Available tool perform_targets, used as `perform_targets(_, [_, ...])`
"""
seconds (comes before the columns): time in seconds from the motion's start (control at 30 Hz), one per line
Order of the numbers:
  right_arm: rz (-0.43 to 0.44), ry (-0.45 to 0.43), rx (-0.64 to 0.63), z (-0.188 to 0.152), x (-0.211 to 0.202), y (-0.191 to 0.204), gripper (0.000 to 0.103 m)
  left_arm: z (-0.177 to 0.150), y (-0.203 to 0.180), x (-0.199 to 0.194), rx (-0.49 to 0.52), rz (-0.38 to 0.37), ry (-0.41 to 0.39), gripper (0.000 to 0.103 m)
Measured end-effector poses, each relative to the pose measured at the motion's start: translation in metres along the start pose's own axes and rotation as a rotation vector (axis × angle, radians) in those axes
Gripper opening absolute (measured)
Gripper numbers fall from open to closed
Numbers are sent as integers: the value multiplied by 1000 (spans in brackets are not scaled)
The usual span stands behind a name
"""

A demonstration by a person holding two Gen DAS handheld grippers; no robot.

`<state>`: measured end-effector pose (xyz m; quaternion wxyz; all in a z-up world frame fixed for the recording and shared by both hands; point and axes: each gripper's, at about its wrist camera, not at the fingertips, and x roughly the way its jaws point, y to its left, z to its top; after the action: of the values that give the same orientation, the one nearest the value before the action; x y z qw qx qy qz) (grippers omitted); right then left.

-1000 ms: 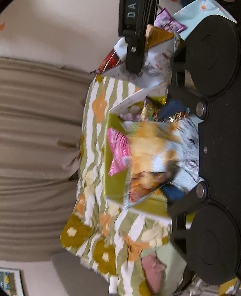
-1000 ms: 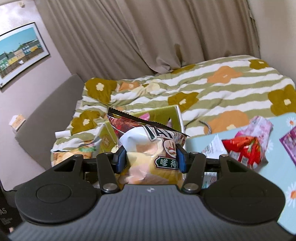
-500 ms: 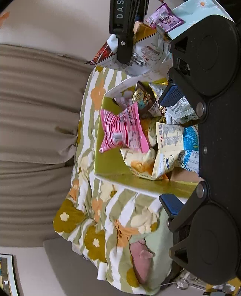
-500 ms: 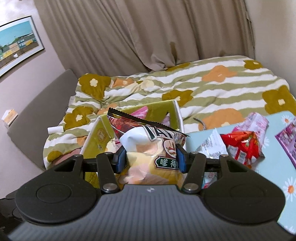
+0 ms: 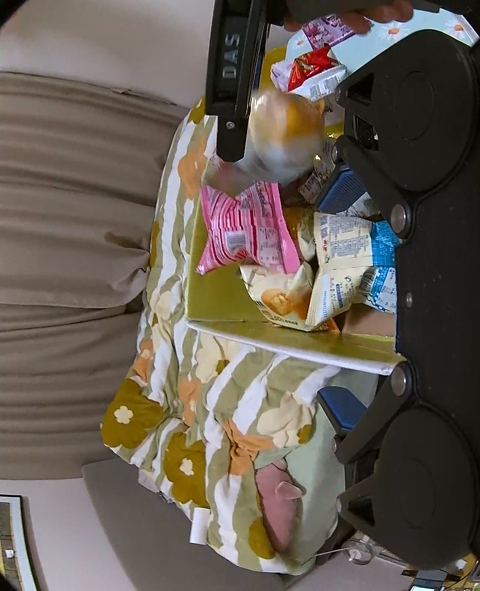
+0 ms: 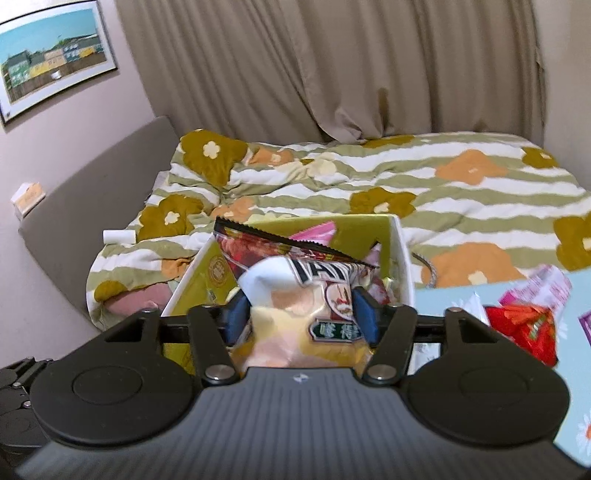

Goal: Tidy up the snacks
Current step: 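Carry both bags into the box and open both tools to release, then move both tools back over the remaining snack bags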

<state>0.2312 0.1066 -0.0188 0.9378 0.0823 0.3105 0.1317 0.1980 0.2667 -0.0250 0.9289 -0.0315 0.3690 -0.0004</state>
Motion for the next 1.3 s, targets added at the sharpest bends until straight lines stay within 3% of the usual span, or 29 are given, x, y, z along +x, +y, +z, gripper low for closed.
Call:
perform_targets(0.03, [-3, -2, -5, -2, 1, 2, 103, 0, 1, 1, -2, -1, 5, 102])
perform_targets(0.37, [-27, 24, -1, -19, -1, -2, 103, -1, -4, 5, 31, -20, 24, 102])
perform_targets(0.77, [-86, -27, 28, -22, -41, -11, 103, 3, -22, -25, 88, -57, -22, 102])
perform_targets(1.03, [-166, -94, 39, -26, -80, -50, 103, 2, -67, -37, 138, -119, -47, 102])
perform_targets(1.3, [-209, -133, 43, -29, -115, -122, 103, -4, -148, -38, 164, -141, -56, 102])
